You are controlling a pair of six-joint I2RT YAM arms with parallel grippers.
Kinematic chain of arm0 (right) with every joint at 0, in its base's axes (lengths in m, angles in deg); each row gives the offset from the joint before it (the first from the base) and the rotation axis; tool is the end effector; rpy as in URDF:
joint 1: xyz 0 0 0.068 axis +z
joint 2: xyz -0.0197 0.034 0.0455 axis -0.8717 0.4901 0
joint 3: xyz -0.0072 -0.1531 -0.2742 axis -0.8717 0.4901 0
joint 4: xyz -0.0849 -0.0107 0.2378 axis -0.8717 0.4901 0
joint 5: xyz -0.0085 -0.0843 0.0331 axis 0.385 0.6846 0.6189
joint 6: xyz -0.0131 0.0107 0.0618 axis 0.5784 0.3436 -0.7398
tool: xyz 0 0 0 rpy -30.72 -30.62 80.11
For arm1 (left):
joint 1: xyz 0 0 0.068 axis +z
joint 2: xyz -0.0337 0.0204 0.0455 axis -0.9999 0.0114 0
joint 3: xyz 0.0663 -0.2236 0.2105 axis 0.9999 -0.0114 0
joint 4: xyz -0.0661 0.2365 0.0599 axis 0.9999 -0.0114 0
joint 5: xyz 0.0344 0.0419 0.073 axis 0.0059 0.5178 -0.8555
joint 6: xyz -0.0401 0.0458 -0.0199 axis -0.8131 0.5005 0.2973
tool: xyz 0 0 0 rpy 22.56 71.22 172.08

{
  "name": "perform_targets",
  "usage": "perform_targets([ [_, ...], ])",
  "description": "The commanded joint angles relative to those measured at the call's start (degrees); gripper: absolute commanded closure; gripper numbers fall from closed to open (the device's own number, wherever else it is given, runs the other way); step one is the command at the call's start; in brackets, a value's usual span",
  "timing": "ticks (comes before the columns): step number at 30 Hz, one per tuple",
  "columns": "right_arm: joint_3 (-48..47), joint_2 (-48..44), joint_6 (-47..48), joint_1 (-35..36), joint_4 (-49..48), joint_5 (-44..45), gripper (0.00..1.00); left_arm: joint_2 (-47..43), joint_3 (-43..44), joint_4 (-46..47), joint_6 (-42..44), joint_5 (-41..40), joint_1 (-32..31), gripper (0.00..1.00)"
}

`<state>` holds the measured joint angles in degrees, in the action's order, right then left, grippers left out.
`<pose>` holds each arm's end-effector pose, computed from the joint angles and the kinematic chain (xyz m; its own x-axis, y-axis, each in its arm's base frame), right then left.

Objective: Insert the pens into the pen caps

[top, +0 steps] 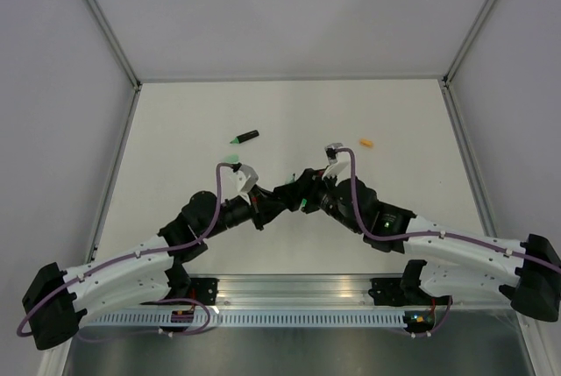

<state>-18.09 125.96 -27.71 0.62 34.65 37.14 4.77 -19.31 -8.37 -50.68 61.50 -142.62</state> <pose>0.1276 0.2015 0.3309 -0.5790 0.3569 -0.7331 -0.4041 0.6553 0.6382 0.1021 -0.1464 0.2976 -0.2637 -0.1291 -0.9559 0.8233 0.4863 -0.2928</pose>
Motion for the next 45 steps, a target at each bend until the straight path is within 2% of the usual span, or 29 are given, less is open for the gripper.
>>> perform_targets([
  [1,4.5,-5.5,6.0,0.1,-10.2,-2.3,0.34,-3.0,-1.3,9.5,-2.9,10.1,-0.2,0.98],
  [4,7.3,-9.1,8.2,0.1,-13.8,-3.6,0.44,-3.1,-1.7,11.7,-4.2,13.7,-0.2,0.98],
  [5,8.6,-9.8,8.8,0.1,-16.1,-5.0,0.54,-2.9,-1.8,12.4,-4.4,15.5,-0.2,0.98],
  [7,10.0,-11.9,10.3,0.2,-18.7,-6.8,0.60,-1.7,-1.6,13.8,-5.4,17.1,-0.2,0.98],
  [8,10.8,-12.4,10.6,0.2,-20.7,-7.8,0.68,-1.3,-1.5,14.3,-5.9,17.8,-0.2,0.98],
  [10,11.1,-13.5,11.4,0.1,-21.7,-10.5,0.73,-0.3,-1.4,15.4,-7.2,20.0,-0.2,0.98],
  [13,11.6,-14.0,11.5,0.1,-22.5,-12.3,0.87,1.0,-1.4,17.5,-9.0,22.4,-0.2,0.98],
  [14,12.0,-14.1,11.5,0.2,-23.0,-12.6,0.98,1.3,-1.4,18.3,-9.4,23.3,-0.2,0.98],
  [15,12.3,-14.2,11.5,0.2,-23.5,-13.1,1.00,1.4,-1.3,18.5,-9.7,24.0,-0.2,0.96],
  [16,12.5,-14.2,11.6,0.1,-23.9,-14.3,1.00,1.4,-1.1,18.6,-10.0,24.6,-0.2,0.81],
  [18,12.2,-14.2,11.9,0.2,-23.4,-15.2,1.00,0.9,-1.3,19.2,-10.4,25.6,-0.1,0.63],
  [21,12.2,-14.2,11.4,0.1,-23.1,-15.8,1.00,-0.3,-1.4,18.9,-10.2,25.7,-0.1,0.52],
  [24,12.0,-13.7,10.5,0.1,-23.1,-16.1,1.00,-0.9,-1.4,18.0,-9.4,25.5,-0.1,0.47],
  [34,10.1,-10.7,9.4,0.1,-23.2,-17.5,1.00,1.3,0.1,16.2,-8.7,26.1,-0.1,0.44],
  [37,10.5,-10.6,9.3,0.1,-23.7,-18.9,1.00,1.5,0.1,16.1,-8.7,26.0,-0.1,0.47],
  [38,10.6,-10.8,9.3,0.1,-24.1,-19.0,1.00,1.5,0.1,16.2,-8.7,25.8,-0.1,0.51],
  [39,11.0,-10.8,9.4,0.2,-24.4,-19.1,1.00,1.5,0.1,16.1,-8.6,25.9,-0.1,0.61],
  [41,11.2,-10.7,9.5,0.1,-25.2,-19.4,1.00,1.7,0.1,16.2,-8.6,25.8,-0.1,0.71],
  [42,11.2,-10.6,9.7,0.2,-25.2,-19.7,1.00,1.6,0.2,16.1,-8.4,25.8,-0.1,0.83],
  [43,11.1,-10.5,9.7,0.2,-25.2,-20.4,0.99,1.7,0.2,16.1,-8.4,25.7,-0.1,0.91],
  [44,11.1,-10.2,9.7,0.1,-25.3,-20.8,0.95,1.8,0.2,15.9,-8.3,25.4,-0.1,0.98],
  [45,11.1,-10.2,9.8,0.1,-25.3,-21.1,0.90,1.8,0.1,15.9,-8.3,25.0,-0.1,0.98],
])
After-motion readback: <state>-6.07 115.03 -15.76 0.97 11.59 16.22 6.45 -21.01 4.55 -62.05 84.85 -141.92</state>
